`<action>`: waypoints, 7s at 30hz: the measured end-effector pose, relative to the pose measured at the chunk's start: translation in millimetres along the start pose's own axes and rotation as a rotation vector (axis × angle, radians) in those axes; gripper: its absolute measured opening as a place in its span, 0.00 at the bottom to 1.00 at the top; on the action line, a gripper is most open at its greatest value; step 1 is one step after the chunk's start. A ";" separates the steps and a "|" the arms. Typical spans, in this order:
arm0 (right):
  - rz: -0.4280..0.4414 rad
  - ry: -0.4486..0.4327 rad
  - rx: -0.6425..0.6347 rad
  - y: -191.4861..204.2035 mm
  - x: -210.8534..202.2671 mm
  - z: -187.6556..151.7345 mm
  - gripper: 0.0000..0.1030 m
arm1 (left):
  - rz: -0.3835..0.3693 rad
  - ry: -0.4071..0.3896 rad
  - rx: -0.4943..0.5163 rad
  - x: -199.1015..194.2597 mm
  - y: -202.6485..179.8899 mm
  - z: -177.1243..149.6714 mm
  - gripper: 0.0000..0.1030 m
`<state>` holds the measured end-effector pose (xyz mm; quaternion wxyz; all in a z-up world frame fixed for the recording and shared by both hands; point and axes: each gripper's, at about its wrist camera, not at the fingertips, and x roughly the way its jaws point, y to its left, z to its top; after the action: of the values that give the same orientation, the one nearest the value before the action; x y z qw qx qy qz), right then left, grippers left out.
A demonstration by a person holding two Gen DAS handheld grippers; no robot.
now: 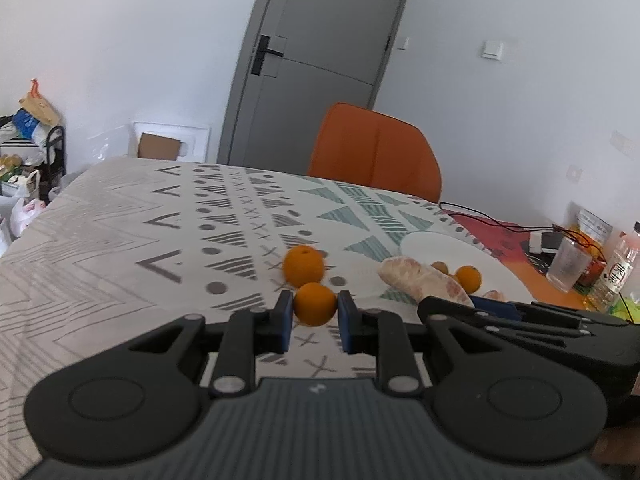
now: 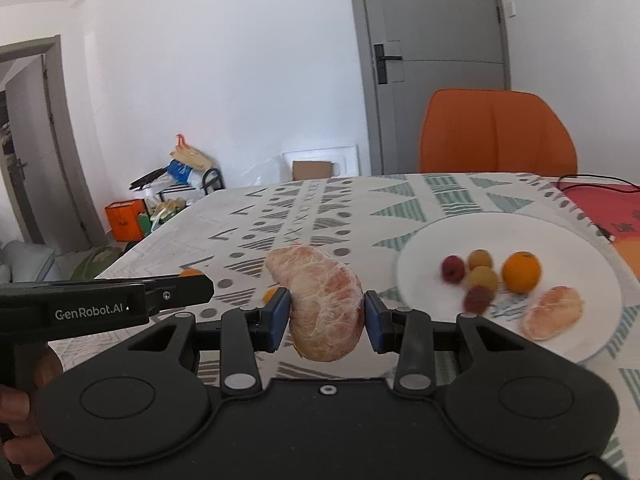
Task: Organize fruits
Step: 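Carry the mandarin and pomelo segment with both tools over the white plate, then open both tools to release the mandarin and pomelo segment onto the plate, then move both open tools back toward the last two oranges, then grasp the small mandarin with the right tool while the left tool grasps the large orange, then carry the mandarin and orange with both tools over the white plate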
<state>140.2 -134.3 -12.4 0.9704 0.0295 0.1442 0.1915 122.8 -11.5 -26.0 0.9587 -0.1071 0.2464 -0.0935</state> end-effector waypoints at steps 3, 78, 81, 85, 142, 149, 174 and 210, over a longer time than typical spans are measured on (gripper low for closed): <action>-0.016 -0.009 0.010 -8.4 -3.4 0.2 0.37 | -0.013 0.002 0.012 4.9 -9.2 1.5 0.21; -0.092 -0.068 0.185 -70.8 -24.3 -13.5 0.81 | -0.005 0.051 0.069 33.8 -45.8 12.1 0.82; -0.080 -0.073 0.167 -62.7 -22.9 -12.3 0.87 | 0.044 0.019 0.062 26.5 -36.7 11.9 0.89; -0.062 -0.077 0.148 -53.0 -21.6 -11.0 0.95 | 0.067 0.007 0.035 18.4 -21.9 11.4 0.91; 0.104 0.207 0.008 36.2 98.0 9.2 0.49 | 0.136 0.063 -0.118 21.4 96.7 18.3 0.77; 0.083 0.217 -0.029 41.4 107.9 7.4 0.24 | 0.134 0.094 -0.107 32.5 97.2 17.8 0.70; 0.015 0.078 0.057 -19.4 51.3 29.2 0.24 | 0.049 0.095 -0.013 76.0 38.1 27.8 0.63; -0.092 -0.020 0.162 -82.0 -6.1 17.5 0.24 | 0.011 0.110 0.086 92.5 -24.7 28.4 0.37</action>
<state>169.6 -212.5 -3.3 0.9740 0.1031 0.1506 0.1339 213.3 -52.2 -37.3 0.9479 -0.0593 0.2950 -0.1045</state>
